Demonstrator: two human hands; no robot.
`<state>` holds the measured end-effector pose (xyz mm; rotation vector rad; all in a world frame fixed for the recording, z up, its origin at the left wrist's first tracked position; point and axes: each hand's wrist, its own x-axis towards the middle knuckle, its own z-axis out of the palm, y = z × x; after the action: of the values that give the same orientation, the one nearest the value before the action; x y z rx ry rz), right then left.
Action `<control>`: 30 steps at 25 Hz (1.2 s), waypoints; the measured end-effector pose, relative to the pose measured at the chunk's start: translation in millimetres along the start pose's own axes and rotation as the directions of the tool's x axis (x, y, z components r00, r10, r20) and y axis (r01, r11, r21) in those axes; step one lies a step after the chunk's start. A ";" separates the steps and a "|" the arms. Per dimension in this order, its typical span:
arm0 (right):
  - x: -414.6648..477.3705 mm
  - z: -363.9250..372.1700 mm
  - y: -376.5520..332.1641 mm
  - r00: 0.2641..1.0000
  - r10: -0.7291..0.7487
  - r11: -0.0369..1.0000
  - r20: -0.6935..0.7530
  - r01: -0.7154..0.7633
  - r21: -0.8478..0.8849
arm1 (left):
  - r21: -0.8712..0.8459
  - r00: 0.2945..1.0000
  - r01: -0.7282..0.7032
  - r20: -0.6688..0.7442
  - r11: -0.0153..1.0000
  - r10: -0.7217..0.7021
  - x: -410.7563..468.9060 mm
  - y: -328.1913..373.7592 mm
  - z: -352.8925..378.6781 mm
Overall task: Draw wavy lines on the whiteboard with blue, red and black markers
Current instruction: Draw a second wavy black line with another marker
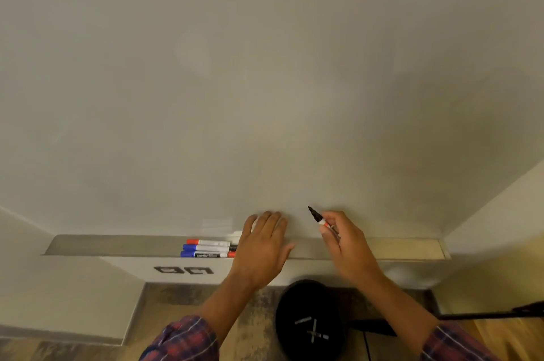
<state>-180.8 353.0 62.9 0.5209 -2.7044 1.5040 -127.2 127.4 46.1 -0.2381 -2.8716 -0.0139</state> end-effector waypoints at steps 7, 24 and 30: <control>24.3 -62.9 -130.9 0.936 -0.227 0.915 -0.267 0.299 0.270 | 0.050 0.888 -0.068 -0.452 0.996 0.083 51.6 -10.5 -123.1; 96.5 -247.5 -363.7 0.461 -0.671 0.477 -0.581 0.868 0.138 | 0.219 0.319 0.044 -0.928 0.975 0.194 172.2 -84.1 -444.6; 125.0 -284.0 -406.3 0.315 -0.594 0.442 -0.740 0.897 0.027 | 0.232 0.286 0.077 -0.937 0.970 0.202 203.5 -114.1 -494.9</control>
<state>-226.3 355.0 572.0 0.9258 -1.1788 1.5148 -213.2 32.3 578.0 -0.1912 -1.5673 0.1511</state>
